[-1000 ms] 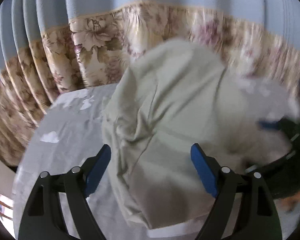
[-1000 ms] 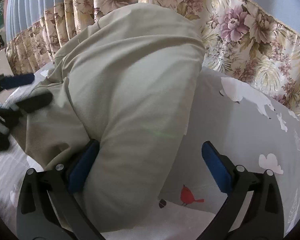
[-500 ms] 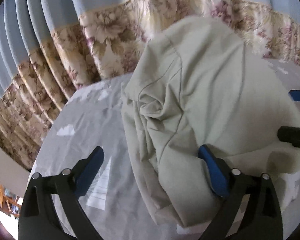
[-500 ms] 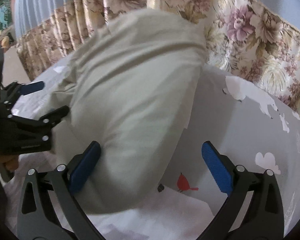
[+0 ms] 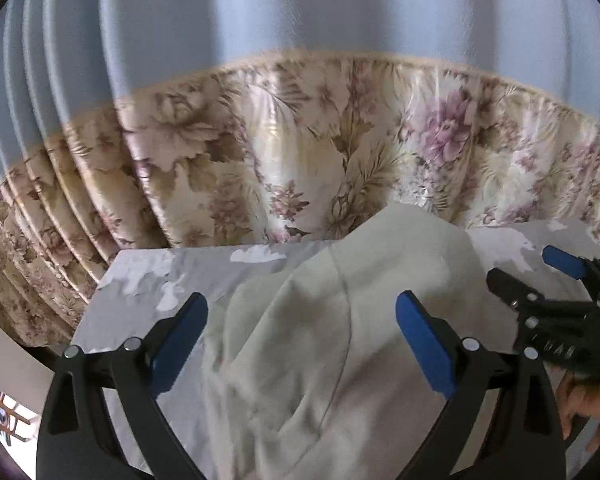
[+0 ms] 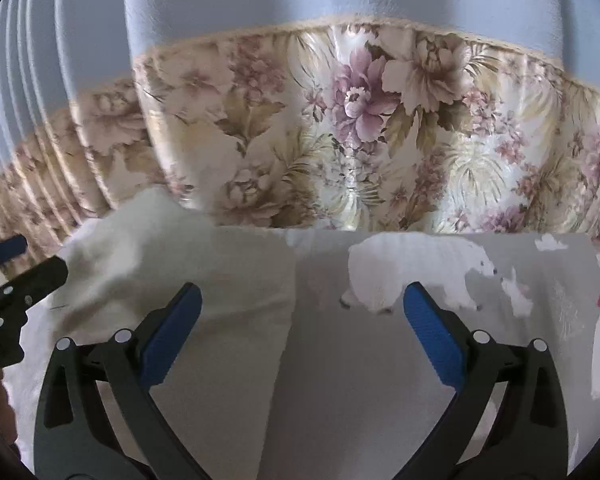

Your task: Fold large clothes

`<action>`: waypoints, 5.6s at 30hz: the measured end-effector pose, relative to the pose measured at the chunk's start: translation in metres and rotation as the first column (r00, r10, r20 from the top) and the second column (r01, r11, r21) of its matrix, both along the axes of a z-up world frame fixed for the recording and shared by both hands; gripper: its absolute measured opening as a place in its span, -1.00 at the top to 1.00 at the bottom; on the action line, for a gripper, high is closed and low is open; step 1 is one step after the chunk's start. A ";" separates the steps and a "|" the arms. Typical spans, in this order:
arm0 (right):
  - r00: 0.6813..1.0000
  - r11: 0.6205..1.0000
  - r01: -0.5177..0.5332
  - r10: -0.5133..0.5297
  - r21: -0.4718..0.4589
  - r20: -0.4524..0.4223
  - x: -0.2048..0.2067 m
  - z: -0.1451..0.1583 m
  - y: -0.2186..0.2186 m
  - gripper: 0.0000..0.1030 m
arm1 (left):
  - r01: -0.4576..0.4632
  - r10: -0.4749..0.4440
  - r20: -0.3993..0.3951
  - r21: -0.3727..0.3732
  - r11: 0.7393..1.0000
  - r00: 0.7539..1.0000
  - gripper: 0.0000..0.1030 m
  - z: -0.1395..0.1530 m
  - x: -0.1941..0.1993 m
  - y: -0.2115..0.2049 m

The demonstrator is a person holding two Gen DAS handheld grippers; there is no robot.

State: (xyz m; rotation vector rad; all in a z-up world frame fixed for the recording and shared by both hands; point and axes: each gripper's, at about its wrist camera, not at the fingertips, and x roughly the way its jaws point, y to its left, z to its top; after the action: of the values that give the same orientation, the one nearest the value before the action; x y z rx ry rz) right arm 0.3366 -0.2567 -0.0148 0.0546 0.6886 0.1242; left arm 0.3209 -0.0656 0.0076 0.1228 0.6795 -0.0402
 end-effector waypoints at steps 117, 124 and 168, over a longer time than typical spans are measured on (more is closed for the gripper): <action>0.995 0.993 0.086 -0.090 -0.086 -0.038 -0.130 -0.048 -0.143 -0.87 | 0.131 -0.138 -0.028 -0.180 0.975 0.990 -0.62 -0.092 -0.087 -0.087; 0.992 0.992 0.123 -0.123 -0.018 0.027 -0.210 -0.022 -0.143 -0.94 | 0.050 -0.038 0.087 -0.137 0.989 0.995 -0.73 -0.075 -0.164 -0.012; 0.979 0.967 0.200 -0.202 -0.155 0.005 -0.290 -0.064 -0.076 -0.94 | -0.103 0.130 0.241 -0.125 0.987 0.962 -0.92 -0.077 -0.286 0.056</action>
State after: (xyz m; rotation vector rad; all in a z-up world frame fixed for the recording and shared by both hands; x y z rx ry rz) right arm 0.0468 -0.3328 -0.0793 -0.0243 0.6980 -0.1249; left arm 0.0348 -0.0100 -0.0698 -0.0206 0.4316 0.0501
